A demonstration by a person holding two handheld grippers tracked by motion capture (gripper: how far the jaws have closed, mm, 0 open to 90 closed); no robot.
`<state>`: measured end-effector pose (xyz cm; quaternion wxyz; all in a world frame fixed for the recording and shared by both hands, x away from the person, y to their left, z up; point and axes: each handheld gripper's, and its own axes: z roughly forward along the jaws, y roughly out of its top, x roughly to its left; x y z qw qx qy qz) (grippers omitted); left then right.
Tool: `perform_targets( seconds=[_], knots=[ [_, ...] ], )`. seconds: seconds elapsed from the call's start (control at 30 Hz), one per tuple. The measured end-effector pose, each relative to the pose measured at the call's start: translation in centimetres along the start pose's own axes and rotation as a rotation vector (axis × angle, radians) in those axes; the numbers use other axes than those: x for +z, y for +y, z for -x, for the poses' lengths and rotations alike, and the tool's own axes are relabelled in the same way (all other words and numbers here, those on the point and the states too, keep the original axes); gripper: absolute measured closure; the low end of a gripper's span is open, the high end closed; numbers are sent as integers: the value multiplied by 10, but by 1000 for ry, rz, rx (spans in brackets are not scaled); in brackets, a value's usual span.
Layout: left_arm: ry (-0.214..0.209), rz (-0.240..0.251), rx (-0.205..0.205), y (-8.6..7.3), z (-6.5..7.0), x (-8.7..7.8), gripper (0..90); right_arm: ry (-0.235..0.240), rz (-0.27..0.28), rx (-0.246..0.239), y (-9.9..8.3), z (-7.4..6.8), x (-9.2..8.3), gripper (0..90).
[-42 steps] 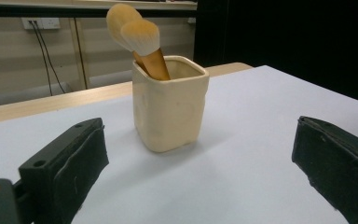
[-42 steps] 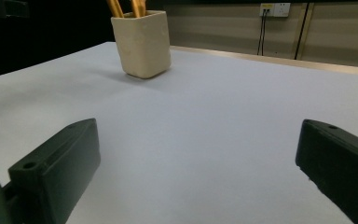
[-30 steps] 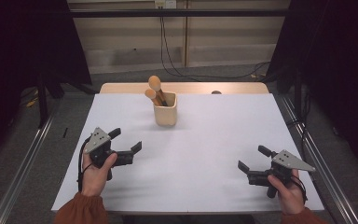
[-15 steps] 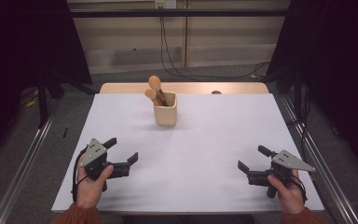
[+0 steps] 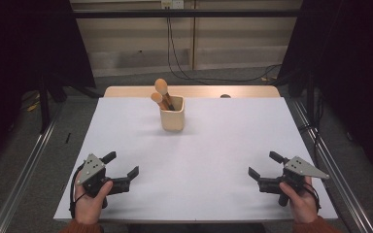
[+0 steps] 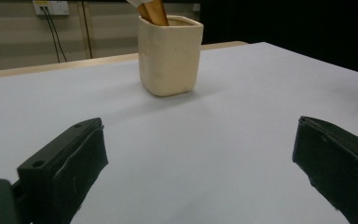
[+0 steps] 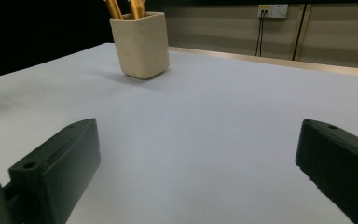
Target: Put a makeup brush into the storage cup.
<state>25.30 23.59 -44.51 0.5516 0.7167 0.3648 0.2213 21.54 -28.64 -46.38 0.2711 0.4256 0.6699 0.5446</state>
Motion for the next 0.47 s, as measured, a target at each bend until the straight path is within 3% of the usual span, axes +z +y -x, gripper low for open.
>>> perform_targets(
  seconds=[0.3,0.47],
  knots=[
    [18,12,-27,-5,-4,-4,27,3,-1,-4,0,0,0,0],
    [20,-1,-16,-5,-1,-4,29,3,0,2,0,1,0,0]
  ],
)
